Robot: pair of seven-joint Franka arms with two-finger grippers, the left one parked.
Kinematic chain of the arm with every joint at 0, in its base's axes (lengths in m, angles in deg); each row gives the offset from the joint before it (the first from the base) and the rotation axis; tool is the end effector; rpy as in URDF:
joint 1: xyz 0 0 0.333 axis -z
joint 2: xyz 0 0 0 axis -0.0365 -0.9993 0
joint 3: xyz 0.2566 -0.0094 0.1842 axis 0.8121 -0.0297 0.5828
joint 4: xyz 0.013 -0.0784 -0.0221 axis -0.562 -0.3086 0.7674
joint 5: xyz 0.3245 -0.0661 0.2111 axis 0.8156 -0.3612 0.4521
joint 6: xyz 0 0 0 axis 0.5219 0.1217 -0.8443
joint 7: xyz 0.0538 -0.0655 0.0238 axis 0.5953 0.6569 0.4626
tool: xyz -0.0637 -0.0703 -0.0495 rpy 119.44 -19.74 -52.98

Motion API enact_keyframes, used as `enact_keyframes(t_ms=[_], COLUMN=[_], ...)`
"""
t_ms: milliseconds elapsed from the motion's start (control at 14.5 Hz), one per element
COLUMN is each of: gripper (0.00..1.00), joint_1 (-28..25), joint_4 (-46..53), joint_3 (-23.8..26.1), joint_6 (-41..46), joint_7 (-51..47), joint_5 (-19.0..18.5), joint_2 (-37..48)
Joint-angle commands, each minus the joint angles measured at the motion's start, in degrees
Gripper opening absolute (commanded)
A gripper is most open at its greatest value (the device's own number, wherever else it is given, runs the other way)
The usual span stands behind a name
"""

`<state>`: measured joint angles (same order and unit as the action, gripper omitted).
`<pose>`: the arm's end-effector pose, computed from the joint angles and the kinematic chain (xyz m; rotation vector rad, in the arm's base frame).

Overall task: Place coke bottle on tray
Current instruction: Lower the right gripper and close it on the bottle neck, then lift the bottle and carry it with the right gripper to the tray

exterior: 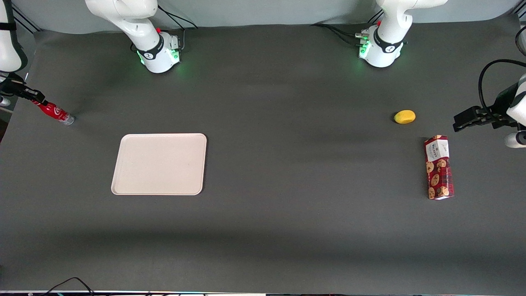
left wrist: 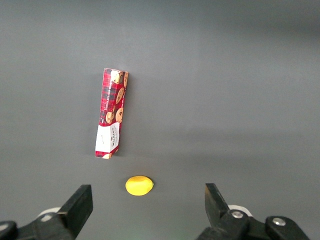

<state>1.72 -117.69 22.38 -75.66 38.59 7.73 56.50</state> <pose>0.2994 -0.3862 0.3232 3.0792 -0.4124 0.0119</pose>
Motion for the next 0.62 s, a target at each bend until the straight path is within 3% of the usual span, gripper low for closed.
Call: enact_keyframes(t_ms=[0,414,552], gripper=[0.00,0.00,0.00], joint_1=[0.49,0.58,0.58], joint_4=[8.01,31.82,36.42], joint_3=[1.92,6.76,8.25], joint_6=[12.60,39.08,44.20], joint_7=[0.94,-3.18,-4.16], joint_5=[1.73,1.12,0.06], joint_2=[2.77,6.37,7.17])
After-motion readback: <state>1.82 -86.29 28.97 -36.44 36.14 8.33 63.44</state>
